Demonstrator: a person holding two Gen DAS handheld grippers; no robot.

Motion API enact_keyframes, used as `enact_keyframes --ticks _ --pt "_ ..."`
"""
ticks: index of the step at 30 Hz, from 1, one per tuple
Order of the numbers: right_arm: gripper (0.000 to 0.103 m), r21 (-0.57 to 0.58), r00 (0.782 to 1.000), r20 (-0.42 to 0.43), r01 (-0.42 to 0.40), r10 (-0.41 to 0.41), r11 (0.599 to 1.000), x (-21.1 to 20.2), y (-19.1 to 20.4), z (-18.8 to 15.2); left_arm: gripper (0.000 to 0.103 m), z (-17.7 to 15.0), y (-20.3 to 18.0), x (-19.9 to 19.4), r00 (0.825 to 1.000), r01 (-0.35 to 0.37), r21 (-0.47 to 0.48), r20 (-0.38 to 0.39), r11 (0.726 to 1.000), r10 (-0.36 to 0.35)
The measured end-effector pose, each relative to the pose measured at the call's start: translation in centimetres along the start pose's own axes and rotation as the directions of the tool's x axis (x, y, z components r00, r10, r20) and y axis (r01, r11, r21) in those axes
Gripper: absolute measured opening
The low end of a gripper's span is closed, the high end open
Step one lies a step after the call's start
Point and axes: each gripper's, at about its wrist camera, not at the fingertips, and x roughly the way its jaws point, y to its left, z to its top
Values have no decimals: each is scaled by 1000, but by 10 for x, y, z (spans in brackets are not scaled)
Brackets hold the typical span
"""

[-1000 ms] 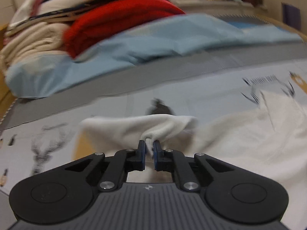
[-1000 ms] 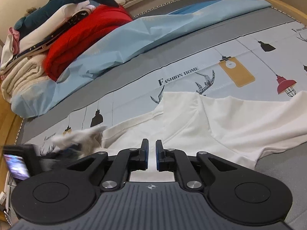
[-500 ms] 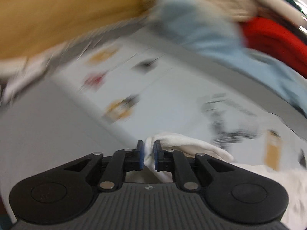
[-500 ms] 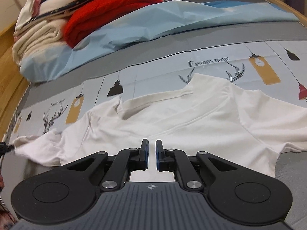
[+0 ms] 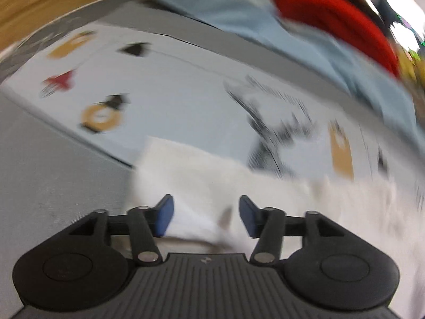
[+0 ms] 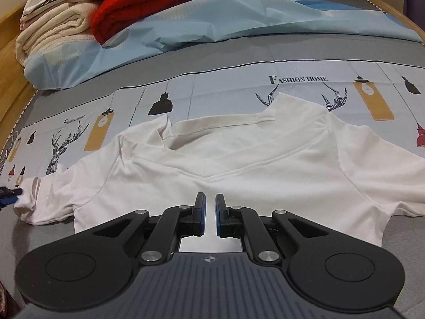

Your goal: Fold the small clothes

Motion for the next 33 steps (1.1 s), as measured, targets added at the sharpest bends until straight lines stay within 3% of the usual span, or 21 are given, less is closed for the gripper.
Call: enact_keyframes --ticks 2,5,7,8,9,10,11,12,14,16,18,19,24,26,27,28,29,30,31,32,33 --pt "8 -2 1000 -3 7 -7 1000 1 1 0 63 -10 -16 12 998 -47 108 -39 993 52" --pt "8 0 1000 -8 8 -8 1000 2 2 0 59 -20 -20 24 994 -86 166 -57 982 97" --pt "8 -2 1000 -5 7 -7 1000 1 3 1 8 -17 -11 19 993 -108 140 -35 984 114" --pt "8 -3 1000 -3 6 -6 1000 0 3 1 6 -10 -2 14 990 -135 96 -17 986 137" --pt "8 -3 1000 -1 6 -6 1000 -1 3 1 5 -2 10 4 976 -216 29 42 976 215" --pt "8 -2 1000 0 6 -6 1000 -2 3 1 5 6 26 -10 930 -346 -50 111 937 349" --pt "8 1 1000 1 7 -7 1000 -3 2 1 5 11 41 -19 872 -457 -119 136 881 471" --pt "8 4 1000 0 7 -7 1000 -3 1 1 7 15 60 -28 831 -514 -199 125 834 542" --pt "8 8 1000 0 6 -6 1000 -5 0 1 10 11 94 -40 861 -443 -351 90 825 501" --pt "8 10 1000 6 10 -10 1000 -7 -2 2 12 3 101 -49 864 -418 -383 113 824 491" --pt "8 14 1000 8 13 -14 1000 -7 -3 2 21 0 88 -52 859 -423 -331 151 844 490" --pt "8 17 1000 8 14 -14 1000 -8 -4 2 28 1 79 -51 866 -412 -308 161 857 474" --pt "8 14 1000 8 4 -4 1000 -8 -3 1 49 1 36 -33 952 -241 -168 153 956 267" --pt "8 22 1000 5 4 -4 1000 -9 -6 2 49 -4 29 -15 966 -223 -108 106 969 234" --pt "8 25 1000 6 4 -4 1000 -9 -7 2 48 -8 33 -6 964 -248 -105 75 963 257" --pt "8 26 1000 9 4 -4 1000 -10 -8 3 48 -13 44 2 945 -317 -125 37 940 324" --pt "8 28 1000 11 6 -6 1000 -10 -9 3 47 -17 57 7 909 -414 -160 -15 896 417" --pt "8 31 1000 13 7 -7 999 -11 -10 4 46 -23 75 9 852 -521 -216 -77 826 518" --pt "8 35 1000 15 6 -7 999 -12 -11 4 43 -25 86 4 823 -563 -264 -90 783 561" --pt "8 37 1000 16 5 -5 999 -13 -12 4 41 -27 90 -2 805 -584 -280 -83 762 587" --pt "8 36 1000 18 3 -4 999 -14 -12 4 40 -27 85 -7 796 -595 -251 -54 764 602"
